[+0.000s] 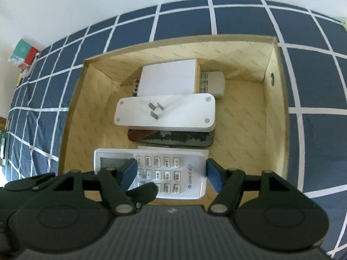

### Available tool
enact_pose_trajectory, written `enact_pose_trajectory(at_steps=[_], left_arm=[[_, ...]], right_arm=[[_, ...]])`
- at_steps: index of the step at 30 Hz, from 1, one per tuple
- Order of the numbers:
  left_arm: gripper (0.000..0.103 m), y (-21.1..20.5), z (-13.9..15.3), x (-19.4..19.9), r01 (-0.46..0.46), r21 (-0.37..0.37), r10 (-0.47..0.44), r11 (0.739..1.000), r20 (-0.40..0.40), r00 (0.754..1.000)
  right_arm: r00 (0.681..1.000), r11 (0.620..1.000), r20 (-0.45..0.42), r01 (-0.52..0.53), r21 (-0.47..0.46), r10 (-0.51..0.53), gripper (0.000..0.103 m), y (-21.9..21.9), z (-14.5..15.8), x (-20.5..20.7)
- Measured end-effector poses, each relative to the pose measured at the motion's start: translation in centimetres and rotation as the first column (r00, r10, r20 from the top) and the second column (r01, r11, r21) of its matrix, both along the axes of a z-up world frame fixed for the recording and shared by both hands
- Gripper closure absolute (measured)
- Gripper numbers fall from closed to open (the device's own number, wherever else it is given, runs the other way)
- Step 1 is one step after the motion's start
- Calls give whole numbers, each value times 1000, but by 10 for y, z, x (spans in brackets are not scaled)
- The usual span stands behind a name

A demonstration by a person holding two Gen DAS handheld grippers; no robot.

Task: Organize objects
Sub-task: 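Lower the remote into the box beside the white plate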

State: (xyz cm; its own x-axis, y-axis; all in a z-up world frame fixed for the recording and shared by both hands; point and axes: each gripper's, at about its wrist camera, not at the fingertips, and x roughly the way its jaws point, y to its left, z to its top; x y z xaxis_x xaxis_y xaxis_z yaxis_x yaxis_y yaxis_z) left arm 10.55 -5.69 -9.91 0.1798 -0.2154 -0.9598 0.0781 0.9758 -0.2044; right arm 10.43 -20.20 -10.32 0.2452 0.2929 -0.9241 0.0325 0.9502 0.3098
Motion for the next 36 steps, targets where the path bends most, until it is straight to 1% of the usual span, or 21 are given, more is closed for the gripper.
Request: enact_pose_trajectory(at_steps=[5, 13, 25, 36], left_arm=[[22, 4, -19, 16, 6, -7, -6, 1000, -34, 999], [21, 6, -40, 34, 21, -13, -22, 1000, -75, 997], [22, 4, -52, 49, 44, -19, -46, 999, -99, 994], [21, 7, -55, 52, 47, -7, -47, 999, -102, 994]], right_arm=[[999, 1000, -35, 12, -6, -13, 35, 2, -18, 15], [997, 999, -76, 30, -12, -31, 35, 4, -38, 31], [993, 998, -108, 52, -21, -54, 35, 1, -50, 43], [993, 999, -112, 45, -20, -47, 35, 3, -55, 48]])
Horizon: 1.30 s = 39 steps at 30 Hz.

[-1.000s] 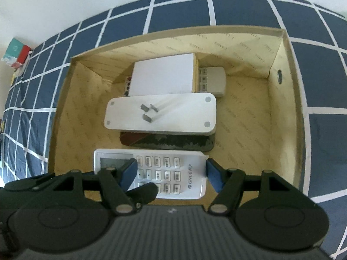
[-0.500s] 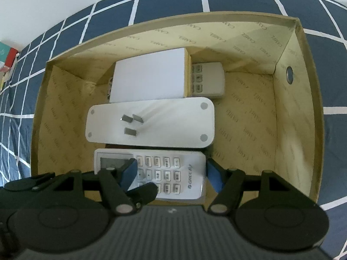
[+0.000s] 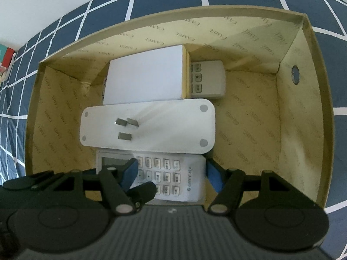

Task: Organize objects
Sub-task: 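Lower the remote into the box beside the white plate, then open the right tool and raise it away from the box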

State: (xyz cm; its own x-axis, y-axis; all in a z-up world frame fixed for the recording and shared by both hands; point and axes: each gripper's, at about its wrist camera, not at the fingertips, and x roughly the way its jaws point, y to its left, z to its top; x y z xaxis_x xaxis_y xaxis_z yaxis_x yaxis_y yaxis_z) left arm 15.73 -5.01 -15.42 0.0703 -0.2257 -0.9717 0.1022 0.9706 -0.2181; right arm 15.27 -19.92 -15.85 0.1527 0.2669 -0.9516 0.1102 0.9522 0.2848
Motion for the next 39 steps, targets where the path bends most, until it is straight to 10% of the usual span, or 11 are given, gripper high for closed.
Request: enact_pose_trajectory(at_steps=[39], left_arm=[[12, 29, 112, -58, -86, 94, 65, 992, 209, 976]], right_arm=[[974, 997, 225, 31, -72, -14, 29, -33, 125, -74]])
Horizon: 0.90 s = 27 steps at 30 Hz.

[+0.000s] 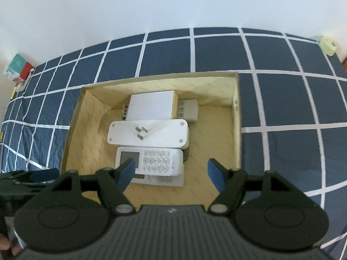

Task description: Organize objects

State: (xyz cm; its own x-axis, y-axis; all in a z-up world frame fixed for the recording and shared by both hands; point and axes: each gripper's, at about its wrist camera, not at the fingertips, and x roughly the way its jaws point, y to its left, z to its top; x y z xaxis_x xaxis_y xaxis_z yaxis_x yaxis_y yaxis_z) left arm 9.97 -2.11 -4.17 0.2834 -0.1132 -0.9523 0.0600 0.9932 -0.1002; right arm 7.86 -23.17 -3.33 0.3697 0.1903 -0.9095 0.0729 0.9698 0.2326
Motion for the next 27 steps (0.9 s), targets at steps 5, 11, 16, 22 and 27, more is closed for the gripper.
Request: enact_pose_trajectory(at_steps=[5, 11, 16, 22, 27], left_arm=[[10, 0, 11, -10, 11, 20, -12, 1000, 19, 1000], [4, -2, 22, -18, 17, 29, -18, 999, 43, 999], [2, -2, 30, -22, 19, 36, -21, 999, 56, 998], [0, 1, 38, -25, 20, 53, -24, 998, 70, 997], [0, 5, 38, -28, 11, 71, -16, 997, 63, 998]], right_arm=[[1000, 1000, 21, 18, -15, -18, 22, -7, 10, -15], [999, 998, 43, 36, -43, -34, 13, -16, 19, -30], [998, 998, 48, 44, -38, -43, 9, -21, 23, -38], [998, 998, 48, 44, -51, -42, 6, -22, 25, -46], [998, 998, 43, 42, -54, -40, 0, -22, 25, -51]])
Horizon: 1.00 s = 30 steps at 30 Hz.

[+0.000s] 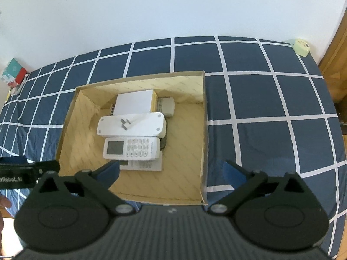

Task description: Organize objects

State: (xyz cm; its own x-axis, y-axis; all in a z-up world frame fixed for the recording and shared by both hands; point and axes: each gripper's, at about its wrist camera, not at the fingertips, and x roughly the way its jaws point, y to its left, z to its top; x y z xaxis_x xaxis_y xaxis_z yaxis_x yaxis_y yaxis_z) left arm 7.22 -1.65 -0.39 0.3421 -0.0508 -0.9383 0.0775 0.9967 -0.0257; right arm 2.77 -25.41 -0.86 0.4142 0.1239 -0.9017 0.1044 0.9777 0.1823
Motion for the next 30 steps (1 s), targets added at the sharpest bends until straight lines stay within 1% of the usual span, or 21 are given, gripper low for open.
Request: enact_pose_trajectory(at_steps=[6, 23, 30], left_arm=[[0, 3, -3, -2, 4, 28, -4, 1000, -11, 1000], [0, 3, -2, -4, 15, 51, -15, 999, -6, 1000], [0, 5, -2, -3, 13, 49, -13, 999, -10, 1000]], right_arm=[[1000, 1000, -17, -7, -3, 7, 0, 1, -3, -4], [999, 1000, -29, -29, -7, 29, 0, 8, -5, -4], [999, 999, -32, -35, -10, 35, 0, 11, -5, -3]])
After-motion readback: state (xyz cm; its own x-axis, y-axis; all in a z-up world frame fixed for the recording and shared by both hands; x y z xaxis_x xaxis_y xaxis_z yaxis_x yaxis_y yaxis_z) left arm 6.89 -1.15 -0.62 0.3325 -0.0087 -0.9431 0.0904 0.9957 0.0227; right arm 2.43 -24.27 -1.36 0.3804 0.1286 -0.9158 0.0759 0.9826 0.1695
